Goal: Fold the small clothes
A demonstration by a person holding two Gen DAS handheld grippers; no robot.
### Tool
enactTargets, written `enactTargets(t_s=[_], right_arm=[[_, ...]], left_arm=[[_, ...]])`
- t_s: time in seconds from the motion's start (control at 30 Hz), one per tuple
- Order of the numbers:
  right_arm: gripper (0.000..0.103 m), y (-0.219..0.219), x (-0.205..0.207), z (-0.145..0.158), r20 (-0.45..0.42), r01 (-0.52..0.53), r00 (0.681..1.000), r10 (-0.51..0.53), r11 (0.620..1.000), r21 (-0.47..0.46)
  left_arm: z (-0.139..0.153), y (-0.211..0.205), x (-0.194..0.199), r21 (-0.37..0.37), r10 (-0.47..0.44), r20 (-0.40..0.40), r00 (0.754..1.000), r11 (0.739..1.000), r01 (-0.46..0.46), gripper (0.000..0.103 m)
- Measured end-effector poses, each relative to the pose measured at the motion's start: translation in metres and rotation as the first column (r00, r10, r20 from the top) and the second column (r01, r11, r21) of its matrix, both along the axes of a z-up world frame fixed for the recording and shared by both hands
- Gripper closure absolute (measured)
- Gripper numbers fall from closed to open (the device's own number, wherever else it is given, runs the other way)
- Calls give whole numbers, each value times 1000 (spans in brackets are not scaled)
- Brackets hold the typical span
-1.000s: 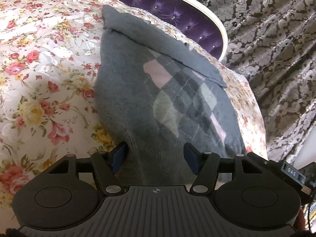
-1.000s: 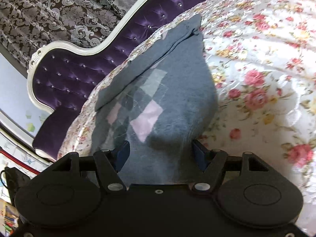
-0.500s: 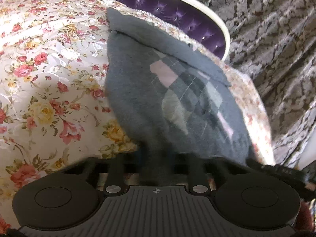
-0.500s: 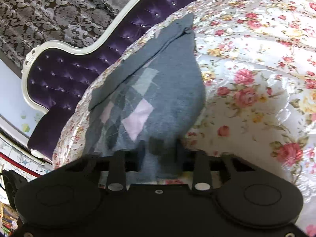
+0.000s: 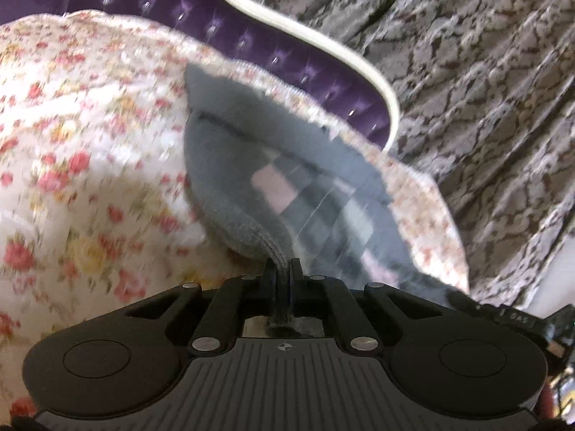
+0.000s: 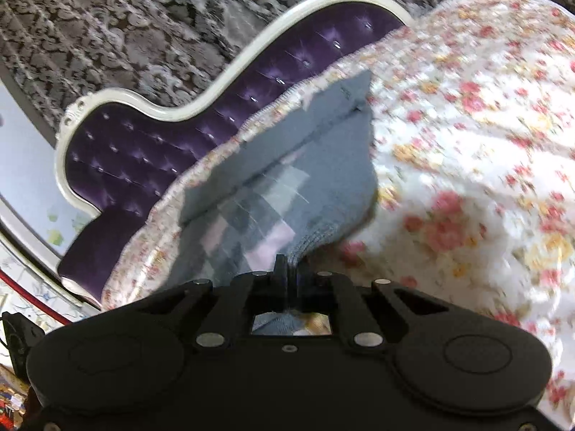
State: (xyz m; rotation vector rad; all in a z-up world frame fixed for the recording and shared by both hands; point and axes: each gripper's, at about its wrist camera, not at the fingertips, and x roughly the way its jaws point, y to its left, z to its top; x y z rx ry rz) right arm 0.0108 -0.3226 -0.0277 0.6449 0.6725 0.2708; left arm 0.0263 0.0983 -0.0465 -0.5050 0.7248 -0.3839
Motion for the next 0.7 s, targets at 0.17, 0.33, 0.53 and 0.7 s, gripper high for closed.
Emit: enactTargets(t_s=[0.17,0.33,0.53,0.7], right_arm=[[92,-4,16,19,63,-14,998,11,999,49],[92,-10,46,43,133,-35,991,22,995,98],[92,-16,102,64,200,-59,979,32,990,131],[92,-21,170,63,217,-40,976,13,992,120]], left_arm=[[26,3,19,-43,-18,44,999,999,20,98],[52,4,52,-74,-43,84,995,996,50,98],[72,3,106,-61,-26,152,988,997,36,98],[69,1,172,-72,-7,153,988,997,18,98]])
